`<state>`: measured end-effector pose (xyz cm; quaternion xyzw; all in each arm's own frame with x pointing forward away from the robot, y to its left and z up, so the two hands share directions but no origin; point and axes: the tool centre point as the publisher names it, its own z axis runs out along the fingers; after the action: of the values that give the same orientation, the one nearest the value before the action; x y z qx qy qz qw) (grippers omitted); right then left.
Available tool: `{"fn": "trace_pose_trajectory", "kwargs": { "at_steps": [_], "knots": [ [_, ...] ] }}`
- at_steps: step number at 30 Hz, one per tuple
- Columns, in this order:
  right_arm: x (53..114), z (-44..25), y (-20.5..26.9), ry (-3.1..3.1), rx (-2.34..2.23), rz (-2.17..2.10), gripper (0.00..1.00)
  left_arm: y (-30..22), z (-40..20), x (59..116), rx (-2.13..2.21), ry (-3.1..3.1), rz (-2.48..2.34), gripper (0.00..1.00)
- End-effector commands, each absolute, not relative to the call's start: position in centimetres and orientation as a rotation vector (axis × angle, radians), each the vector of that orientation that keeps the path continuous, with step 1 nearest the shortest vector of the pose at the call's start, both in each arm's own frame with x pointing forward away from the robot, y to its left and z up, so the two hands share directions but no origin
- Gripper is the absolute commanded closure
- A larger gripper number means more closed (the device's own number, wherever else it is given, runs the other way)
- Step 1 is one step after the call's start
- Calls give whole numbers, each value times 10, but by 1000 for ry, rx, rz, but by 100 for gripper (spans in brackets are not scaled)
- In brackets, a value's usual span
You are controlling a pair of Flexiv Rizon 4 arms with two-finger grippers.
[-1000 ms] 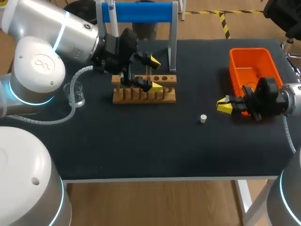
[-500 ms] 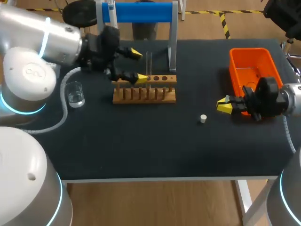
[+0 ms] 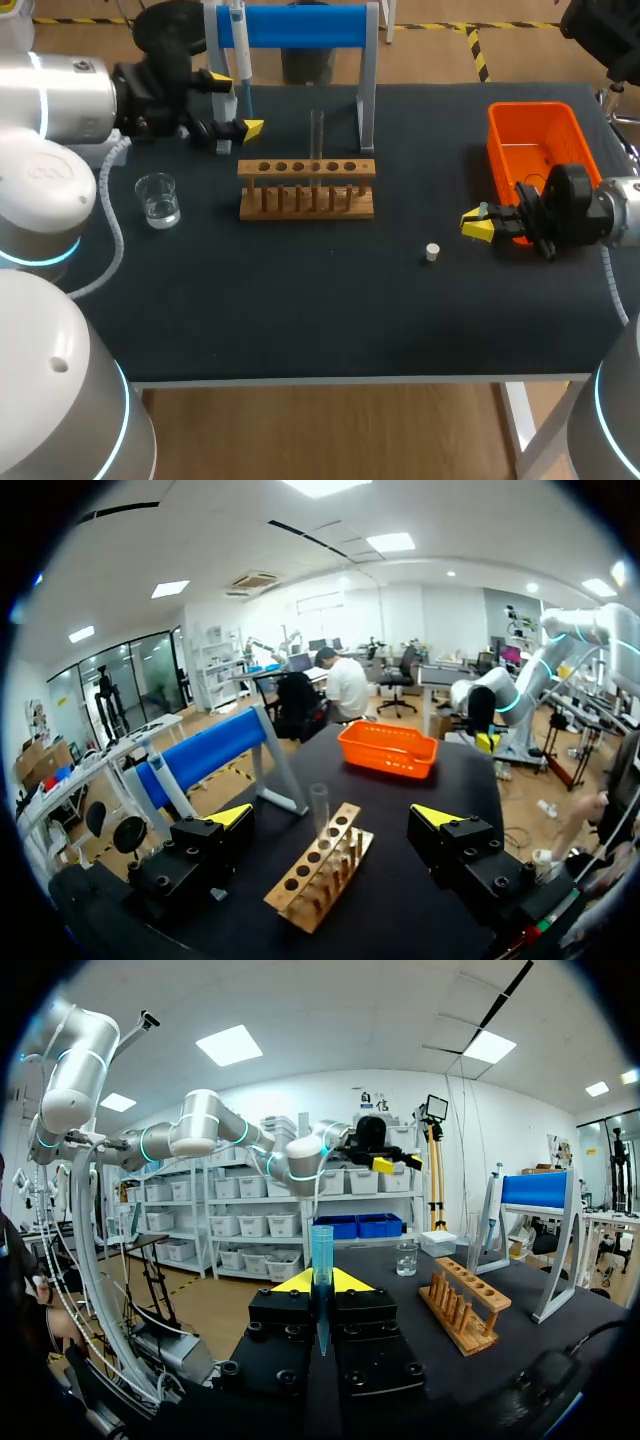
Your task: Invert the test tube, pick up the pipette, mount the tip to pipette, aspirate from beaker and dispense into the tube, eject the tip, return the pipette, and cap with the stopper.
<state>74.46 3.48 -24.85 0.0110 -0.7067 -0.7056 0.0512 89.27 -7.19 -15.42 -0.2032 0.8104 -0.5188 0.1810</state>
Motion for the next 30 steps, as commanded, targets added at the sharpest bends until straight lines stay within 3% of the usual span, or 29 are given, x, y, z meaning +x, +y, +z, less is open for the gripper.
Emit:
{"fn": "trace_pose_trajectory", "kwargs": {
  "at_steps": [1, 30],
  "knots": [
    [744, -248, 35, -2154, 31, -2147, 100, -76, -163, 898, -670, 2193, -1437, 0],
    [744, -248, 35, -2154, 31, -2147, 100, -64, -173, 968, -1145, 1805, -1193, 0]
  ]
}}
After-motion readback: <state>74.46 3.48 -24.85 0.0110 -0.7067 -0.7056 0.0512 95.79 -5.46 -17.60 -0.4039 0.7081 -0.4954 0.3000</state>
